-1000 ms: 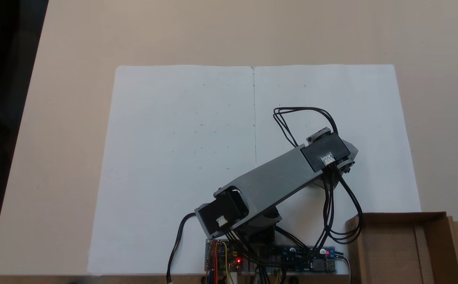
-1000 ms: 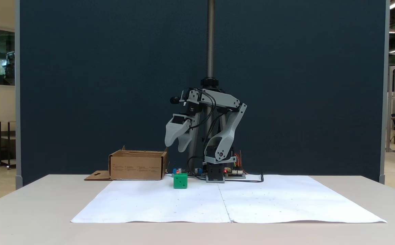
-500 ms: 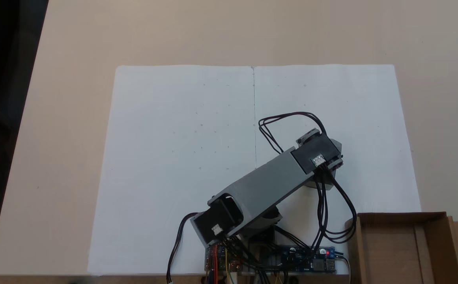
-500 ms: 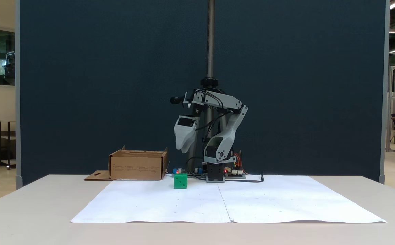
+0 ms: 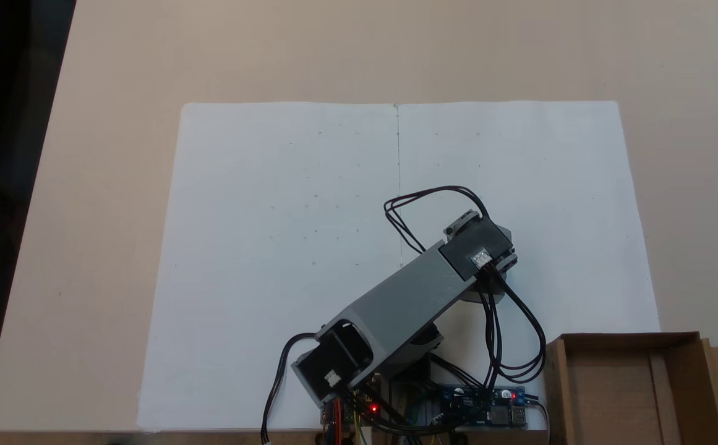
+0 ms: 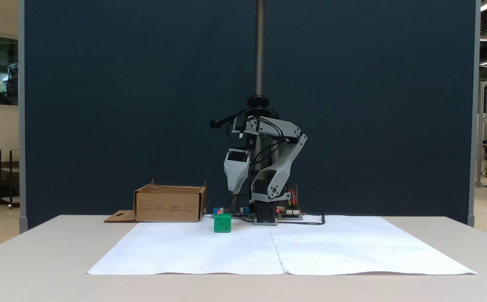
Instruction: Grasp a green dice and put it in the bin.
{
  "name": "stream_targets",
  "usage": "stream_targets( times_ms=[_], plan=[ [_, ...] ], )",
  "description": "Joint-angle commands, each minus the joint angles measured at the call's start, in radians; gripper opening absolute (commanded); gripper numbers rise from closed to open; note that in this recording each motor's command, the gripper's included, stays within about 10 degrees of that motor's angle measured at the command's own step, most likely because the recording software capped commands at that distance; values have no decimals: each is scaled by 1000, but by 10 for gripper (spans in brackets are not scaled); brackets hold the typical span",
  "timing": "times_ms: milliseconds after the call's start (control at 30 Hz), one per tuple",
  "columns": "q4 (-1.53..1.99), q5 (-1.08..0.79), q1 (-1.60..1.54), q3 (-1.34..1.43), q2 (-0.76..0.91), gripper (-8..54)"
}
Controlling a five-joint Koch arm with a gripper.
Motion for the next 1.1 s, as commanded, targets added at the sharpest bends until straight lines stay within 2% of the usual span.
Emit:
stream_targets(
  times_ms=[0, 200, 533, 1067],
  plan=[
    [44, 77, -20, 14, 84, 432],
    [23, 92, -87, 95, 110, 431],
    [-370, 86, -94, 256, 44, 421],
    [-382, 58, -153, 293, 5, 422]
  ],
)
